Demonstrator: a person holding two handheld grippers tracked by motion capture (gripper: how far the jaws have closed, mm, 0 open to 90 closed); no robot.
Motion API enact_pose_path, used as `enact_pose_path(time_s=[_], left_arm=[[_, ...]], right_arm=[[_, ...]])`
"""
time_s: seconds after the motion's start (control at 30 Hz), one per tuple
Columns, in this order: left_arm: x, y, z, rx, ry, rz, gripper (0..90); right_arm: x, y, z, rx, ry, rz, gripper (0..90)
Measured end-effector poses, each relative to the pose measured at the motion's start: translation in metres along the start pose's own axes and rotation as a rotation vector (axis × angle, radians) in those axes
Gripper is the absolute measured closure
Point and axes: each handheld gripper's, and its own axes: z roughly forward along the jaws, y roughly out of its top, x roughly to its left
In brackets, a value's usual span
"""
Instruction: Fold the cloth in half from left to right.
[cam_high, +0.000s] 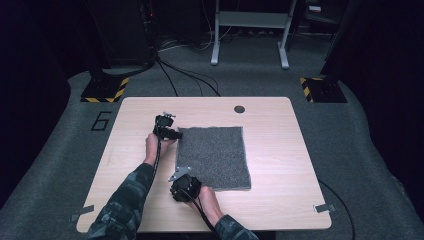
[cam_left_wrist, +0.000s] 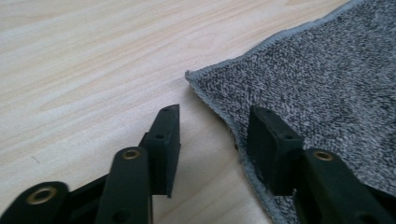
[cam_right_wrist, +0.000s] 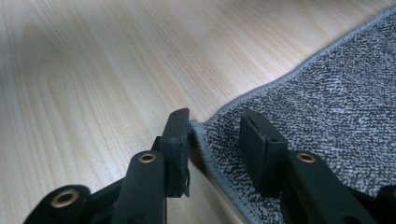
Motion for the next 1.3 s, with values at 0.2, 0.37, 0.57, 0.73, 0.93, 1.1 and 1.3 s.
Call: enact_pose_path(time_s=[0.2, 0.37, 0.57, 0.73, 0.93, 1.1, 1.3], left_arm=[[0.000, -0.001, 0.001, -0.015, 0.021, -0.002, 64.6], [-0.002, 0.000, 0.001, -0.015, 0.016, 0.008, 77.1], [-0.006, 0.000, 0.003, -0.025, 0.026, 0.003, 87.9], [-0.011, 0.000, 0.004, -0.032, 0.052, -0.002, 89.4], [-0.011, 0.006, -0.007, -0.068, 0.046, -0.002, 89.8], [-0.013, 0.016, -0.022, -0.093, 0.043, 0.009, 89.9], [-0.014, 0.033, -0.043, -0.134, 0.052, 0.038, 90.0]], right_arm=[[-0.003, -0.002, 0.000, -0.014, -0.002, 0.025, 79.6], [-0.007, -0.004, -0.001, -0.015, 0.005, 0.048, 85.1], [-0.005, -0.004, -0.002, -0.022, -0.002, 0.046, 86.2], [-0.003, -0.005, -0.008, -0.038, 0.003, 0.037, 86.5], [-0.007, -0.004, -0.021, -0.103, -0.002, 0.051, 86.7], [-0.010, -0.001, -0.036, -0.145, 0.002, 0.077, 86.8], [-0.013, 0.007, -0.050, -0.193, -0.007, 0.070, 86.9]])
